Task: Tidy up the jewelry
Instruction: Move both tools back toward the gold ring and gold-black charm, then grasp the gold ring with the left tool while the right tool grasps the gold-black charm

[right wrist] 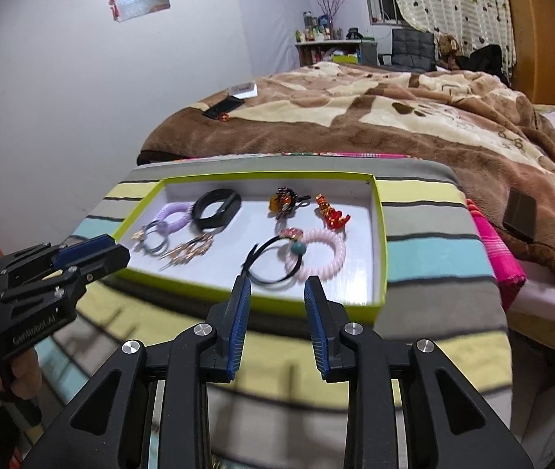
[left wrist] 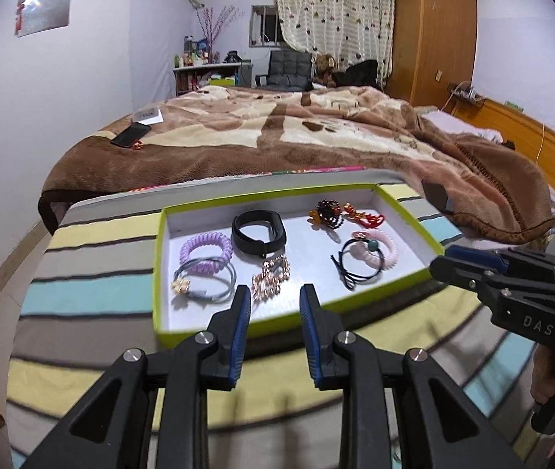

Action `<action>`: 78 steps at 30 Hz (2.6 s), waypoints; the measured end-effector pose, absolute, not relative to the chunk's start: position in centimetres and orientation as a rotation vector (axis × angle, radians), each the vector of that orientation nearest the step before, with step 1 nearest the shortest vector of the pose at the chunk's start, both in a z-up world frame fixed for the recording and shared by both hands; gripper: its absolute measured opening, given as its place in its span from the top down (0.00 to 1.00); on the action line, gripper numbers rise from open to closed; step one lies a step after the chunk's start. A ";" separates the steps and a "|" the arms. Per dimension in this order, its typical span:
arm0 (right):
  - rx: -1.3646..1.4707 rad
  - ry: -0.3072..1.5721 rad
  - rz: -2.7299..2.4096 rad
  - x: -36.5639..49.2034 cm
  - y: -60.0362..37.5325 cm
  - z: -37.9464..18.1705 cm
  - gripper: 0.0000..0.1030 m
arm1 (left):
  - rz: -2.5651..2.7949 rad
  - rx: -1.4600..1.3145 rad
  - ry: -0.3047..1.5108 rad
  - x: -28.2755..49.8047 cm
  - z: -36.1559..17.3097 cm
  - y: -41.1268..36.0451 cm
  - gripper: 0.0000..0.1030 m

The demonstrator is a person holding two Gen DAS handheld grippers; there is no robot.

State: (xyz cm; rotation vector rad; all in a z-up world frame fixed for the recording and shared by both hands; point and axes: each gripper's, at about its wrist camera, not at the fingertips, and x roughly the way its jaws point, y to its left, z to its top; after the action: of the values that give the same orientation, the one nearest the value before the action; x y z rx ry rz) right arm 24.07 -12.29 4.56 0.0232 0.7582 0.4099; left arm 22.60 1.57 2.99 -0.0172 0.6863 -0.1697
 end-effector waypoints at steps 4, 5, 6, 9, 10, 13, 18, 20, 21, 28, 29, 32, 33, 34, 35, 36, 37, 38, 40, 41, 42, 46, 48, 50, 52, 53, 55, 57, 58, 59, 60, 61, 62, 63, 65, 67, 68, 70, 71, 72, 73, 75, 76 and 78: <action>0.021 0.725 0.421 20.6 -12.5 5.3 0.71 | -0.159 -0.040 0.659 19.7 3.5 1.9 0.74; 0.019 0.715 0.424 19.7 -12.5 5.5 0.71 | -0.158 -0.042 0.655 19.0 3.5 2.0 0.74; 0.018 0.709 0.426 19.0 -12.6 5.6 0.71 | -0.156 -0.042 0.652 18.4 3.5 1.9 0.74; 0.013 0.694 0.431 16.9 -12.7 5.8 0.71 | -0.155 -0.036 0.645 16.3 3.4 1.6 0.74; 0.011 0.690 0.430 16.2 -12.7 5.8 0.71 | -0.155 -0.034 0.642 15.7 3.4 1.6 0.74; 0.015 0.680 0.432 14.5 -12.8 5.9 0.71 | -0.160 -0.028 0.634 13.8 3.3 1.2 0.74; 0.021 0.678 0.425 12.3 -13.4 5.6 0.71 | -0.157 -0.016 0.611 11.3 3.4 1.0 0.74; 0.023 0.677 0.422 11.6 -13.7 5.4 0.71 | -0.157 -0.013 0.599 10.4 3.6 1.0 0.74; 0.026 0.679 0.419 11.2 -13.8 5.4 0.71 | -0.156 -0.012 0.593 10.1 3.7 1.1 0.74; 0.018 0.696 0.415 9.9 -14.2 4.6 0.71 | -0.165 -0.004 0.595 8.7 3.3 0.5 0.74; 0.016 0.699 0.415 9.9 -14.2 4.5 0.71 | -0.168 -0.001 0.597 8.4 3.2 0.3 0.74; 0.017 0.702 0.416 9.8 -14.3 4.3 0.71 | -0.172 0.006 0.603 8.2 2.8 0.1 0.74; 0.018 0.704 0.416 9.9 -14.3 4.2 0.71 | -0.172 0.007 0.604 8.2 2.7 0.0 0.74; 0.017 0.705 0.417 9.9 -14.3 4.1 0.71 | -0.172 0.007 0.605 8.2 2.7 0.0 0.74; 0.016 0.707 0.417 10.0 -14.2 4.0 0.71 | -0.174 0.005 0.607 8.3 2.6 0.0 0.74; 0.015 0.710 0.418 10.0 -14.2 3.9 0.71 | -0.176 0.005 0.607 8.3 2.6 0.0 0.72; 0.014 0.714 0.420 10.1 -14.2 3.8 0.71 | -0.176 0.005 0.606 8.3 2.6 0.0 0.71; 0.013 0.718 0.420 10.1 -14.1 3.6 0.71 | -0.176 0.005 0.608 8.2 2.6 0.1 0.70; 0.006 0.726 0.423 10.3 -14.0 3.4 0.70 | -0.180 0.004 0.613 8.4 2.4 0.0 0.70; 0.003 0.728 0.424 10.4 -13.9 3.3 0.70 | -0.180 0.004 0.616 8.5 2.3 0.0 0.69; -0.001 0.731 0.427 10.6 -13.8 3.2 0.70 | -0.179 0.005 0.619 8.6 2.2 0.0 0.69; -0.015 0.751 0.436 11.6 -13.4 2.5 0.70 | -0.187 0.010 0.630 8.9 1.9 -0.2 0.69; -0.021 0.764 0.438 12.0 -13.2 2.1 0.70 | -0.189 0.011 0.634 9.1 1.7 -0.3 0.69; -0.028 0.778 0.437 12.5 -13.1 1.6 0.70 | -0.188 0.014 0.641 9.4 1.6 -0.2 0.69; -0.039 0.796 0.440 13.0 -13.0 1.2 0.70 | -0.186 0.014 0.645 9.7 1.4 -0.2 0.68; -0.046 0.802 0.438 13.2 -12.9 1.0 0.70 | -0.186 0.012 0.648 9.9 1.4 -0.1 0.68; -0.066 0.815 0.437 13.6 -12.6 0.7 0.70 | -0.187 0.005 0.654 10.1 1.2 0.0 0.68; -0.084 0.833 0.445 14.1 -12.3 0.5 0.70 | -0.189 0.002 0.659 10.3 1.0 0.1 0.68; -0.090 0.839 0.447 14.2 -12.1 0.4 0.70 | -0.191 0.001 0.662 10.4 1.0 0.1 0.68; -0.096 0.847 0.453 14.4 -12.0 0.3 0.70 | -0.192 -0.001 0.664 10.4 0.9 0.1 0.68; -0.101 0.853 0.461 14.6 -11.8 0.3 0.70 | -0.194 -0.002 0.667 10.5 0.9 0.1 0.68; -0.110 0.857 0.463 14.7 -11.7 0.2 0.70 | -0.195 -0.003 0.668 10.6 0.9 0.1 0.68; -0.125 0.857 0.460 14.7 -11.5 0.3 0.70 | -0.198 -0.005 0.670 10.7 0.8 0.2 0.67; -0.144 0.856 0.458 14.9 -11.3 0.3 0.70 | -0.200 -0.007 0.672 10.8 0.8 0.2 0.67; -0.166 0.868 0.465 15.2 -11.1 0.1 0.70 | -0.203 -0.008 0.675 10.9 0.8 0.2 0.67; -0.195 0.890 0.458 15.6 -10.8 -0.3 0.70 | -0.209 -0.010 0.679 11.1 0.8 0.1 0.67; -0.201 0.900 0.455 15.7 -10.7 -0.5 0.70 | -0.212 -0.010 0.681 11.2 0.8 0.0 0.67; -0.190 0.900 0.460 15.8 -10.9 -0.5 0.70 | -0.218 -0.009 0.683 11.3 0.8 0.0 0.67; -0.184 0.902 0.461 15.8 -11.0 -0.5 0.70 | -0.221 -0.007 0.684 11.3 0.8 -0.1 0.67; -0.177 0.901 0.458 15.8 -11.1 -0.5 0.71 | -0.224 -0.007 0.686 11.3 0.7 -0.1 0.67; -0.176 0.901 0.455 15.8 -11.2 -0.5 0.76 | -0.229 -0.008 0.690 11.4 0.7 -0.2 0.67; -0.175 0.900 0.458 15.8 -11.2 -0.4 0.77 | -0.239 -0.008 0.697 11.5 0.6 -0.4 0.67; -0.176 0.899 0.460 15.7 -11.1 -0.4 0.77 | -0.243 -0.008 0.700 11.6 0.6 -0.5 0.66; -0.180 0.896 0.463 15.7 -11.0 -0.4 0.78 | -0.251 -0.008 0.707 11.7 0.5 -0.7 0.66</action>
State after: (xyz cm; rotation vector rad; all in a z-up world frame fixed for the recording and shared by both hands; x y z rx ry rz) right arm 15.71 -11.05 -0.36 -0.1804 0.8961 0.4626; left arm 11.75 -0.69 0.48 -0.0085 0.7070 -0.2507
